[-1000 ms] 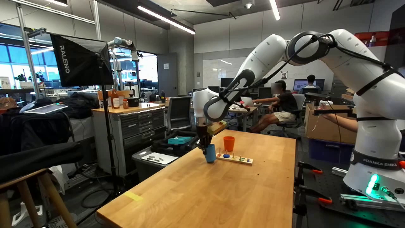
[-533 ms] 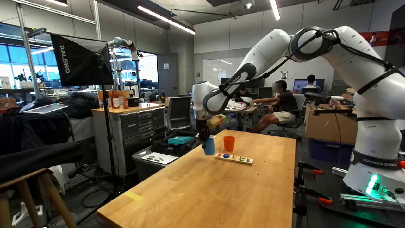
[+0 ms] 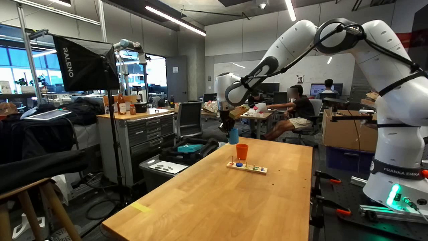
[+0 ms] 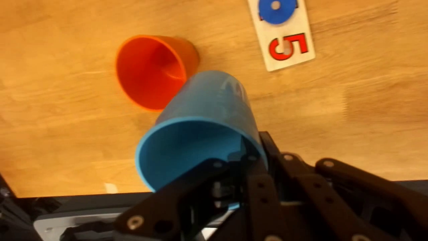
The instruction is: Put the blue cup in the orange cup
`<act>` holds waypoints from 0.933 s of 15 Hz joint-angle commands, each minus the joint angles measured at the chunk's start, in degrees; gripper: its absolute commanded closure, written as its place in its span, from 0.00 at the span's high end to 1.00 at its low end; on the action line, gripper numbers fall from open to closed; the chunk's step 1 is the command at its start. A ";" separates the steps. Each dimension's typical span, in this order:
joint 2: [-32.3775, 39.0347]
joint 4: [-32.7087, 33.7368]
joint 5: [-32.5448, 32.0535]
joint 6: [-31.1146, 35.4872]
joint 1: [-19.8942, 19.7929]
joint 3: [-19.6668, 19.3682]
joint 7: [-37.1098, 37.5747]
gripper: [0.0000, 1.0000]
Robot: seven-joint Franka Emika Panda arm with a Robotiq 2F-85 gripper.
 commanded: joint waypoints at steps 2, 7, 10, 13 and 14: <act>-3.46 -3.82 -3.29 1.14 -2.64 -1.55 1.14 0.01; -2.36 -4.93 -2.94 2.49 -4.80 -1.43 0.69 0.01; -2.08 -5.80 -2.71 4.33 -5.03 -1.29 0.58 0.01; -1.75 -6.05 -2.44 5.56 -5.02 -1.29 0.44 0.01; -1.59 -6.01 -2.30 5.83 -5.07 -1.28 0.37 0.01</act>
